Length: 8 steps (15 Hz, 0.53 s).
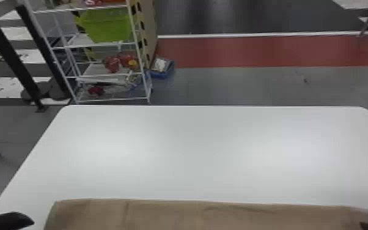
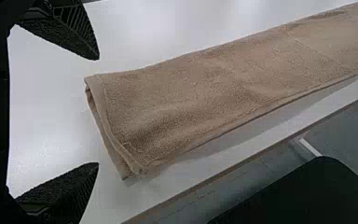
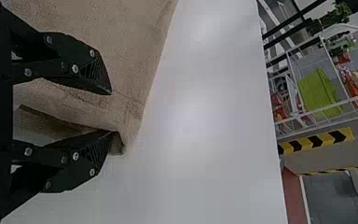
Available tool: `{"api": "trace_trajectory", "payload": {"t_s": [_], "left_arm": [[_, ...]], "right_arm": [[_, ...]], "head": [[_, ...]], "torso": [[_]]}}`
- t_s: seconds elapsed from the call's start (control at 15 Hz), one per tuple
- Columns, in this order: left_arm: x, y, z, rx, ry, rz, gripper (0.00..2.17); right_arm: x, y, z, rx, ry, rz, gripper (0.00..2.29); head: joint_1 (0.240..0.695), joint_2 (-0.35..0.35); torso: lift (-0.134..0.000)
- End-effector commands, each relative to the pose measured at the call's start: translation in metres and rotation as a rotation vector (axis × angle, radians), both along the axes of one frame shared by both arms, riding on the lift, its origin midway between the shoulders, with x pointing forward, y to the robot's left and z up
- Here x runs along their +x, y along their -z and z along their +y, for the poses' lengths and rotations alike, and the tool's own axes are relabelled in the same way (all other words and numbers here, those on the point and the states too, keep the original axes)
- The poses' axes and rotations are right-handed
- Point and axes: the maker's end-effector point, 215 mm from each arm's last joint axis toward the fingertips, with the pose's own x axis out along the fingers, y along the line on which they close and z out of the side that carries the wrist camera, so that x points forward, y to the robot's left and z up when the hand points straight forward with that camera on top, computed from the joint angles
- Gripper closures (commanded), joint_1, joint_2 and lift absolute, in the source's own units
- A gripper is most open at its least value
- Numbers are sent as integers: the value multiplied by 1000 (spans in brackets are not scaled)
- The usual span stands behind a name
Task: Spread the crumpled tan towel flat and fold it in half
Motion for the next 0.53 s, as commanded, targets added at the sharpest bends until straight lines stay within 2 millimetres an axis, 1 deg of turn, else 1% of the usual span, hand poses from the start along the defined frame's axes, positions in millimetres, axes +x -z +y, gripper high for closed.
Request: {"api": "trace_trajectory", "payload": {"t_s": [0.0,0.07,0.13,0.27,0.33,0.4,0.47], "left_arm": [[0,0,0,1,0,1,83],[0,0,1,1,-1,0,87],[0,-1,0,0,1,-2,87],[3,-3,0,-5,-2,-9,97],[6,-5,1,-14,-8,-16,100],[13,-12,2,-44,-31,-34,100],[22,-19,8,-89,-81,-35,100]], "right_arm": [[2,-1,-1,-1,2,-5,772],[3,-2,-3,-7,3,-7,846],[4,-2,-4,-11,4,-6,1008],[4,-2,-4,-12,4,-9,1031],[5,-2,-5,-15,7,-14,1268],[6,-4,-8,-14,14,-19,1322],[7,-4,-9,-15,24,-20,1322]], "head": [[695,82],[695,82],[695,80],[695,77],[695,75],[695,74],[695,73]], "torso": [[-123],[-123],[-123],[-123],[-123],[-123],[-123]]}}
